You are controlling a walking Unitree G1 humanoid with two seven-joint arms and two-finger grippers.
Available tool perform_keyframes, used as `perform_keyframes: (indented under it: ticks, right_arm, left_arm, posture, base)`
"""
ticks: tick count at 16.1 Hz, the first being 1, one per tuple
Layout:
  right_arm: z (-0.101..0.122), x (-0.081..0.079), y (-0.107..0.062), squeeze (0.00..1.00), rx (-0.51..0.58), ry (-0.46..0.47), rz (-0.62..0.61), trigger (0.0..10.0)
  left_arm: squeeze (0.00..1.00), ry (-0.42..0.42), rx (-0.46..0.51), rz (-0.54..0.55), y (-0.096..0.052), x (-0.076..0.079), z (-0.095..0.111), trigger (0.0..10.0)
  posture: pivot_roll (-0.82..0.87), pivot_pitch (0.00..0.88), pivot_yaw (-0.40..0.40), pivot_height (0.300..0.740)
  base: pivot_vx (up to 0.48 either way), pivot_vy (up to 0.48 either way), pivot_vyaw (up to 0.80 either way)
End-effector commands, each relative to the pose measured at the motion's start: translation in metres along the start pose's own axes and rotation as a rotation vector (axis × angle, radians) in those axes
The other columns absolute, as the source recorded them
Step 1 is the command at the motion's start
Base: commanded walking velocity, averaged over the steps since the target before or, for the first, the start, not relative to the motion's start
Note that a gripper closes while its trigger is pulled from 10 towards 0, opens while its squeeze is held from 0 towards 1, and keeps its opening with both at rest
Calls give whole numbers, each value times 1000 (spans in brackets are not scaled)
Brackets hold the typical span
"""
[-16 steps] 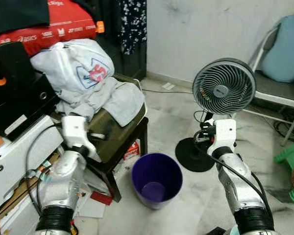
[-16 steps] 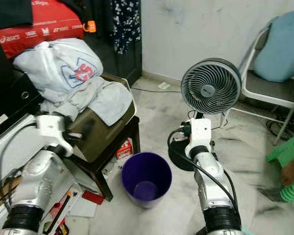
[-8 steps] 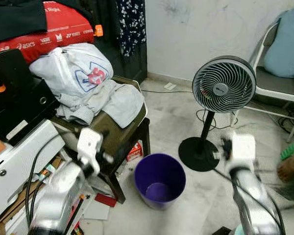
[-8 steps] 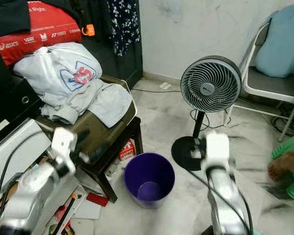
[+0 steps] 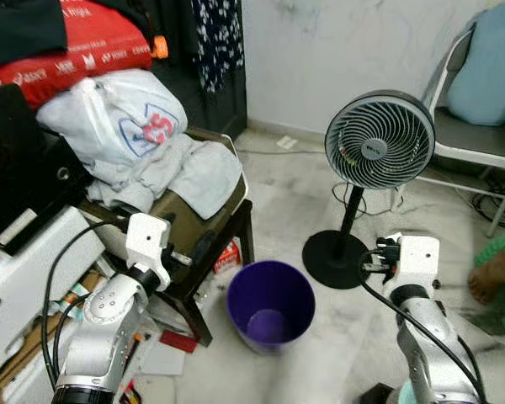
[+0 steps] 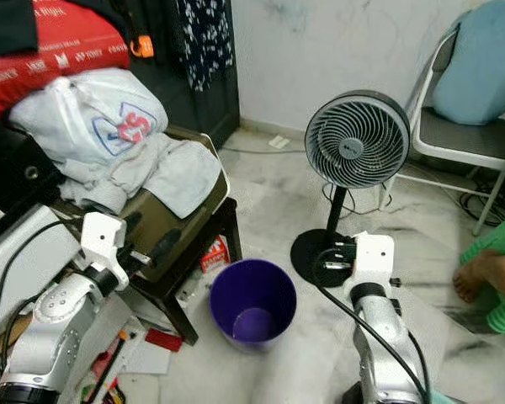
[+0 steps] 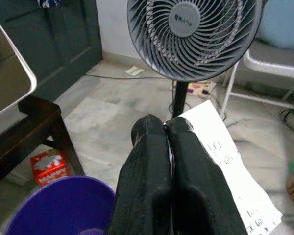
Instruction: Clean up the room
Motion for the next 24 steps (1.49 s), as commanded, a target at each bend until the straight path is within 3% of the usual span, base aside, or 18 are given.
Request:
perform_keyframes:
  ticks: [1,3,5,6,11,14,16,21,24]
  right_arm:
    - [11,-10,4,0,30,28,42,10000]
    - [16,-22,6,0,62,77,86,10000]
    - [11,-28,0,0,87,14,81,10000]
    - [9,-28,-1,0,84,0,78,10000]
    - [-2,-25,-6,0,46,31,74,10000]
    - [2,-28,-2,0,54,58,68,10000]
    - [7,-32,3,0,66,48,91,10000]
    - [21,-41,8,0,95,40,112,10000]
    - [24,-50,6,0,104,33,141,10000]
  left_arm:
    - [0,9,0,27,-2,-5,-1,10000]
    - [0,-5,-1,74,-2,-7,-9,10000]
    - [0,-72,-7,290,-3,-36,-14,10000]
    - [0,-79,-9,339,-4,-43,-14,10000]
    - [0,-81,-55,322,-6,-37,-27,10000]
    - [0,-76,-53,260,-2,-32,-23,10000]
    - [0,-31,-44,212,3,-24,-18,10000]
    - [0,-22,-36,212,1,-24,-9,10000]
    - [0,-32,-25,187,2,-21,-7,10000]
  posture:
    - [-15,76,33,740]
    - [-23,48,63,740]
    - [-33,28,106,740]
    - [-34,33,110,740]
    - [-22,68,106,740]
    - [-10,80,115,740]
    - [18,110,112,740]
    - [43,189,109,740]
    - [32,181,93,740]
  base:
    - [0,0,0]
    - [0,0,0]
    - [0,0,0]
    - [0,0,0]
    - [0,0,0]
    - [0,0,0]
    - [0,0,0]
    - [0,0,728]
    - [0,0,0]
Point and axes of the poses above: a point about 5 cm out from each wrist's last joint towards the gripper, its own y axis pointing out of the wrist towards the gripper, its own z axis along the axis of the wrist's last joint, x = y × z, the point moved 3 cm from there along y, pointing out of the wrist towards the gripper, and after that the axes turned 3 degrees about -y, right-handed, at the moved point
